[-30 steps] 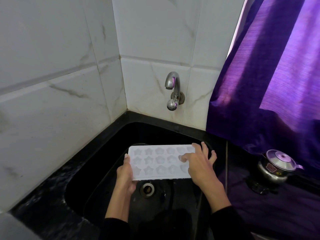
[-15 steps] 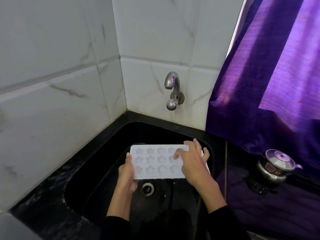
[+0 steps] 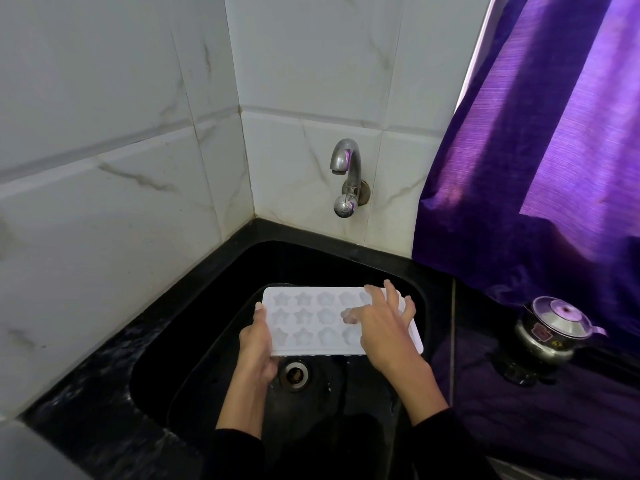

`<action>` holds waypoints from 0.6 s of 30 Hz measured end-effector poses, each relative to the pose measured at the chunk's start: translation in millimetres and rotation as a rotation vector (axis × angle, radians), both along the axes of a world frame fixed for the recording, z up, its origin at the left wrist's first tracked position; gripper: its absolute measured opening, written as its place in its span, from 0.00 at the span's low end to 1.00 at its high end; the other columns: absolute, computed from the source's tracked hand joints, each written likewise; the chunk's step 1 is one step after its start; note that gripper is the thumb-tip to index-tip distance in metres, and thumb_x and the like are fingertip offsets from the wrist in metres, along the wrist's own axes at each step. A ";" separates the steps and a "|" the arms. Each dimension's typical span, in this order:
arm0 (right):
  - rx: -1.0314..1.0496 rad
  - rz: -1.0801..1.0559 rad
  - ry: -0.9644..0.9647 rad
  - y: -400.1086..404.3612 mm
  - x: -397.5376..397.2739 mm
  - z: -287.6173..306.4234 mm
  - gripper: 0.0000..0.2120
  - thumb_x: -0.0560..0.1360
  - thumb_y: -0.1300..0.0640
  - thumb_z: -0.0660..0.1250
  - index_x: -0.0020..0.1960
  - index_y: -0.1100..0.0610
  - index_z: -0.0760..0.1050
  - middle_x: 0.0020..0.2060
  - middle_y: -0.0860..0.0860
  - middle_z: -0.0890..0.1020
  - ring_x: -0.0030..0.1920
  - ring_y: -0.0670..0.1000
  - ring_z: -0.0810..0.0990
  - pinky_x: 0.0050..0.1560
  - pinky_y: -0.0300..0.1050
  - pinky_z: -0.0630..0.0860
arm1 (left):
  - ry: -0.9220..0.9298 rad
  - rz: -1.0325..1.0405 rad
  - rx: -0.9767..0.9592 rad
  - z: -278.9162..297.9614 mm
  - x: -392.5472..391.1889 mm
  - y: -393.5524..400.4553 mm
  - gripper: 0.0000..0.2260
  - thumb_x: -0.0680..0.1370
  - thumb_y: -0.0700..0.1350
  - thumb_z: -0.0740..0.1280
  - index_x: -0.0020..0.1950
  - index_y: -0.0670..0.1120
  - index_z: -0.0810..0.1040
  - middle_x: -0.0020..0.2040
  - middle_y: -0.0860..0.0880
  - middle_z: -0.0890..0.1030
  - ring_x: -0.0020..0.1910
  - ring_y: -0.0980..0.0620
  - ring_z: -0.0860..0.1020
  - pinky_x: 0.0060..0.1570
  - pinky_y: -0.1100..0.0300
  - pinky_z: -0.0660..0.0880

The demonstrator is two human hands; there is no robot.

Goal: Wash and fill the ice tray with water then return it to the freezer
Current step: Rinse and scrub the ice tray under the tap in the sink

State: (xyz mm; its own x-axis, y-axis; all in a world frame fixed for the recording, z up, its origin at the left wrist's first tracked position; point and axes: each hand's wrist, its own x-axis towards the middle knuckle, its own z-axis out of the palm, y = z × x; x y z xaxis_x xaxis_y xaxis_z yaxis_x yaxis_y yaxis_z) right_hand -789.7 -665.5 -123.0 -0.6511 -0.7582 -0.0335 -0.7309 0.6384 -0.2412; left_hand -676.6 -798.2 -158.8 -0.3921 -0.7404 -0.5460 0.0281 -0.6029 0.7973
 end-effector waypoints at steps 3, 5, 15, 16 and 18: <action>-0.012 -0.023 -0.012 1.7 0.9 1.4 0.30 0.70 0.75 0.64 0.63 0.46 0.75 0.76 0.54 0.51 0.75 0.61 0.35 0.73 0.64 0.40 | 0.005 0.001 0.010 -2.1 0.5 0.3 0.16 0.81 0.55 0.56 0.47 0.44 0.74 0.45 0.42 0.81 0.44 0.42 0.81 0.40 0.48 0.78; 0.008 -0.021 0.003 0.2 1.3 2.6 0.30 0.70 0.74 0.64 0.63 0.47 0.75 0.77 0.55 0.50 0.76 0.60 0.35 0.73 0.64 0.38 | 0.006 -0.008 0.020 -3.8 0.3 0.5 0.17 0.81 0.55 0.56 0.51 0.43 0.75 0.46 0.42 0.81 0.45 0.41 0.81 0.42 0.47 0.78; 0.008 -0.018 0.008 1.6 2.4 3.1 0.30 0.70 0.73 0.66 0.64 0.47 0.74 0.76 0.55 0.52 0.77 0.60 0.37 0.73 0.64 0.38 | 0.004 -0.018 0.018 -2.8 0.9 2.4 0.18 0.81 0.56 0.56 0.54 0.42 0.74 0.47 0.41 0.82 0.46 0.41 0.81 0.40 0.47 0.78; 0.009 -0.015 0.007 1.2 2.9 2.8 0.30 0.70 0.73 0.66 0.65 0.47 0.74 0.76 0.55 0.52 0.77 0.60 0.37 0.73 0.64 0.38 | 0.005 -0.017 0.013 -1.9 0.4 3.0 0.17 0.81 0.56 0.56 0.52 0.43 0.75 0.47 0.42 0.82 0.45 0.41 0.81 0.39 0.48 0.78; 0.012 -0.009 0.000 2.2 3.6 1.8 0.28 0.71 0.73 0.65 0.64 0.48 0.74 0.76 0.54 0.53 0.76 0.61 0.37 0.73 0.64 0.39 | 0.005 -0.013 0.002 0.0 -0.5 5.2 0.16 0.82 0.55 0.56 0.48 0.44 0.74 0.46 0.42 0.81 0.44 0.42 0.81 0.38 0.49 0.78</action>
